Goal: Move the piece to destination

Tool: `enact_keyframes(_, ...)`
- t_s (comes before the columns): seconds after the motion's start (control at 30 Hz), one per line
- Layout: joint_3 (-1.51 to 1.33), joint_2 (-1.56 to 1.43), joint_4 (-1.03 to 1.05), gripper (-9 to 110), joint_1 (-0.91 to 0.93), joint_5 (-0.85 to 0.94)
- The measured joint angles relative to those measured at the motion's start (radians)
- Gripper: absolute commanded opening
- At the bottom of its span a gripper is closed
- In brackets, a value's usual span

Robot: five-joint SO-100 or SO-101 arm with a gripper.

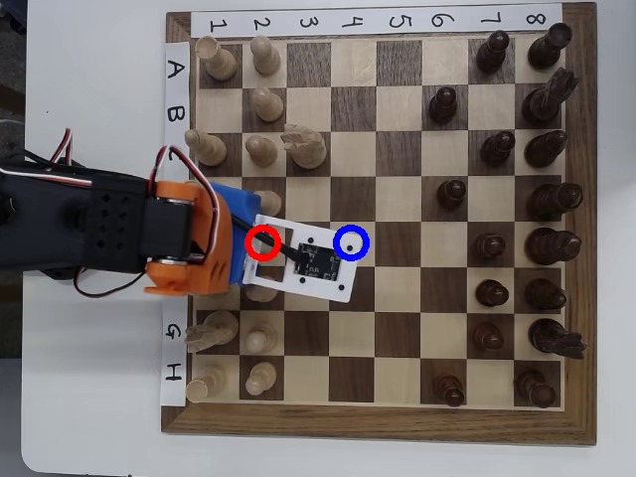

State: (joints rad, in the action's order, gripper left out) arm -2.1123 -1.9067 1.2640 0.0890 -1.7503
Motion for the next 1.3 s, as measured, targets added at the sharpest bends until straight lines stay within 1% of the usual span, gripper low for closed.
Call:
enact_keyframes(0.83,-0.048,0.028,-0.078,14,0.0,0.0)
enact_keyframes(1.3,-0.051,0.029,-0.089,14,0.0,0.0)
